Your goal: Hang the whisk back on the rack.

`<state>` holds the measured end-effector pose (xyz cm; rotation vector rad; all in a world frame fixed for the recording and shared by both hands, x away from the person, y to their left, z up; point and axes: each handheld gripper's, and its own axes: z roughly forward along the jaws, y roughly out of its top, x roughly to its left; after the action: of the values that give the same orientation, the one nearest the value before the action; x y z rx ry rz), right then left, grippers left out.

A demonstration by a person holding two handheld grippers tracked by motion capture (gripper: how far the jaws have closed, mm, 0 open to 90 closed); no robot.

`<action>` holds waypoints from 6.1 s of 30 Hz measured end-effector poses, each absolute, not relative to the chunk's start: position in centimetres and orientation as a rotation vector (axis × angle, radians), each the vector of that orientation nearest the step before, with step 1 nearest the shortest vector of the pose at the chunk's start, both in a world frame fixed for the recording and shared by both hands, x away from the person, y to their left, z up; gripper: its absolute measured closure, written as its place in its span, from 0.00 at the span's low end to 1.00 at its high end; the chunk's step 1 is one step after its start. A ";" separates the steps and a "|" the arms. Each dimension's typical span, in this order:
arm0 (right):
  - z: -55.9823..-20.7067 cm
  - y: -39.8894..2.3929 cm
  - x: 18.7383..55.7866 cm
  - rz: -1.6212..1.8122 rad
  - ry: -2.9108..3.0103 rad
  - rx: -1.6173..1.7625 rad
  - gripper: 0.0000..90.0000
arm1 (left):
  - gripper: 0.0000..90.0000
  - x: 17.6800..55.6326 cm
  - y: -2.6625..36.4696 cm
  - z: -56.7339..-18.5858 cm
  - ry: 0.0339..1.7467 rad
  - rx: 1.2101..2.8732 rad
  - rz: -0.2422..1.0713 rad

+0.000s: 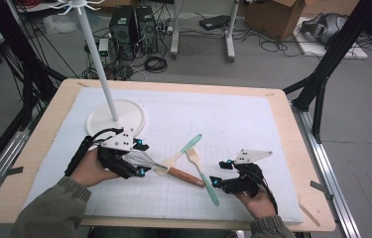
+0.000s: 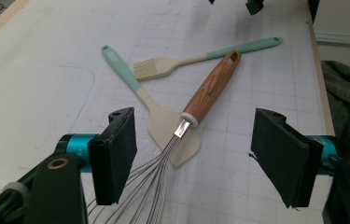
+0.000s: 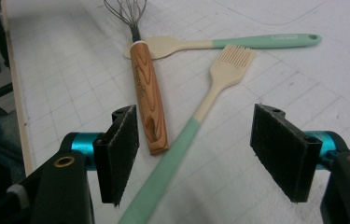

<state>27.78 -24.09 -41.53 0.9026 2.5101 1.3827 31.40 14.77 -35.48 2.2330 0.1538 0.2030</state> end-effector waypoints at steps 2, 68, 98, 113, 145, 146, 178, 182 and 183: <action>-41.5 -23.9 27.7 1.382 2.513 0.892 0.35 | 0.35 31.4 14.6 -35.5 0.152 2.231 0.200; -41.4 -22.3 28.5 1.359 2.611 0.758 0.40 | 0.52 34.4 6.5 -40.4 0.019 2.428 0.007; -41.3 -22.4 28.5 1.379 2.597 0.741 0.41 | 0.65 34.6 5.3 -42.3 -0.004 2.537 0.019; -41.1 -22.6 28.4 1.403 2.575 0.753 0.41 | 0.73 34.1 5.3 -42.2 -0.087 2.569 -0.024; -41.0 -22.5 28.4 1.441 2.572 0.745 0.42 | 0.79 33.2 6.2 -39.9 -0.108 2.582 -0.037; -41.0 -22.4 28.4 1.446 2.571 0.748 0.42 | 0.79 33.2 6.4 -39.7 -0.100 2.580 -0.030; -40.3 -21.5 28.2 1.540 2.561 0.701 0.42 | 0.79 33.4 9.8 -36.5 0.006 2.423 0.039; -40.1 -21.4 28.2 1.555 2.555 0.699 0.42 | 0.79 33.2 10.1 -36.0 0.017 2.396 0.057; -40.0 -21.4 28.2 1.564 2.554 0.702 0.43 | 0.79 33.1 10.2 -36.0 0.022 2.386 0.055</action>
<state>28.17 -21.35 -40.02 0.7025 2.5539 1.5637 33.13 10.17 -35.97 2.3861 0.0220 0.0554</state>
